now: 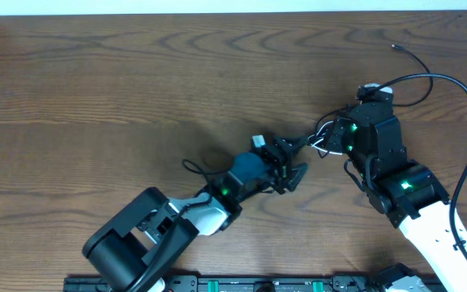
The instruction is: Untangle cables
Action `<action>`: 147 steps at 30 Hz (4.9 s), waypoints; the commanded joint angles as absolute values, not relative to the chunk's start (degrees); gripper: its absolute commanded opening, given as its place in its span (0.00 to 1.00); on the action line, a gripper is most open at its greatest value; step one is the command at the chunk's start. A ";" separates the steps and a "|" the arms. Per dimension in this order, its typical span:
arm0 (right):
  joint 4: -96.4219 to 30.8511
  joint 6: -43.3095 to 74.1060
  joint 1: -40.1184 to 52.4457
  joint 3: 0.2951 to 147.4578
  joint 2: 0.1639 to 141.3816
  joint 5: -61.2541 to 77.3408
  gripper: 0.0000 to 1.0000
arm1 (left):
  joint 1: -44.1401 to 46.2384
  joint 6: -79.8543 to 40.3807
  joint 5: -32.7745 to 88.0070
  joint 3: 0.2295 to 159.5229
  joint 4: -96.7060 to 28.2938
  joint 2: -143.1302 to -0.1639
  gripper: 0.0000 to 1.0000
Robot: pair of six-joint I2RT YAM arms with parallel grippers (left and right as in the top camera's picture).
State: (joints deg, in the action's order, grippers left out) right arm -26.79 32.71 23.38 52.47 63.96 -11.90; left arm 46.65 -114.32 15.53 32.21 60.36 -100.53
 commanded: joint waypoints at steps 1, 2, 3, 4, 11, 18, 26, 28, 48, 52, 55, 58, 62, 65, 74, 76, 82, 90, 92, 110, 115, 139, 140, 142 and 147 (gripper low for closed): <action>-26.85 33.39 23.33 53.58 63.29 -11.22 0.01 | 48.97 -115.61 11.75 35.22 60.71 -100.73 0.74; -26.92 33.39 23.35 53.58 63.29 -11.18 0.01 | 49.43 -115.59 11.44 35.55 60.60 -100.73 0.73; -27.07 33.39 23.35 53.58 63.29 -10.94 0.01 | 49.78 -115.59 11.11 35.77 60.51 -100.73 0.71; -27.20 33.39 23.35 53.58 63.29 -10.61 0.01 | 49.98 -115.61 10.85 35.81 60.51 -100.73 0.68; -27.75 33.41 23.35 53.58 63.26 -8.75 0.01 | 49.98 -115.68 10.85 35.81 60.12 -100.73 0.66; -27.75 34.15 23.35 53.58 63.26 -2.76 0.01 | 49.98 -117.80 10.83 35.81 60.10 -100.73 0.65; -27.73 34.94 23.33 53.58 63.26 0.45 0.01 | 49.95 -117.80 10.85 35.81 60.10 -100.73 0.57; -27.68 34.96 23.35 53.58 63.35 -1.89 0.01 | 49.98 -117.80 11.16 35.81 60.12 -100.73 0.66; -29.34 44.14 23.33 53.54 64.69 -12.78 0.01 | 49.95 -119.61 12.58 35.81 65.87 -100.73 0.98; -29.34 44.36 23.33 53.54 64.84 -9.82 0.01 | 49.95 -119.61 12.56 35.81 62.22 -100.73 0.98; -29.41 44.80 23.33 53.54 64.84 -6.85 0.01 | 49.95 -119.61 12.10 35.81 60.88 -100.73 0.92; -29.41 44.80 23.35 53.54 64.84 -5.37 0.01 | 49.95 -119.61 11.38 35.81 60.97 -100.73 0.65; -29.56 44.80 23.35 53.54 64.84 -5.37 0.01 | 49.95 -119.61 10.98 35.81 60.95 -100.73 0.41; -29.61 44.77 23.35 53.54 64.84 -5.41 0.01 | 49.95 -119.61 11.03 35.81 60.71 -100.73 0.19; -31.66 40.38 23.33 53.54 64.84 -5.65 0.26 | 46.61 -105.73 11.16 35.81 44.82 -100.73 0.08; -34.44 38.94 23.29 53.54 64.84 -5.87 0.43 | 45.06 -101.32 12.67 35.81 41.58 -100.73 0.08; -43.81 38.52 23.29 53.54 64.84 -11.33 0.68 | 37.74 -81.45 25.45 35.81 40.51 -99.83 0.07; -44.07 38.74 23.29 53.54 64.84 -12.08 0.77 | 29.98 -61.80 41.54 35.81 35.27 -93.06 0.08; -43.42 38.72 23.29 53.54 64.84 -12.08 0.78 | 29.34 -55.88 41.71 35.81 30.50 -89.03 0.08; -29.26 35.92 25.61 53.52 80.55 12.47 0.85 | 29.17 -32.97 36.18 35.81 3.66 -60.31 0.07; -29.08 40.66 28.29 53.49 83.46 13.04 0.86 | 29.17 -32.58 36.18 35.81 2.81 -60.45 0.07; -14.98 48.69 32.53 53.49 94.94 7.64 0.12 | 29.15 -32.53 36.29 35.86 1.65 -47.00 0.07; -14.90 48.05 32.51 53.49 94.80 7.66 0.03 | 29.04 -32.51 35.55 35.86 0.93 -46.33 0.07; -14.81 46.98 32.29 53.49 93.67 7.66 0.01 | 28.47 -31.64 32.56 35.86 -1.72 -45.08 0.08; -14.79 42.00 30.48 53.49 87.24 11.05 0.01 | 25.39 -31.51 25.52 35.86 -9.13 -43.22 0.07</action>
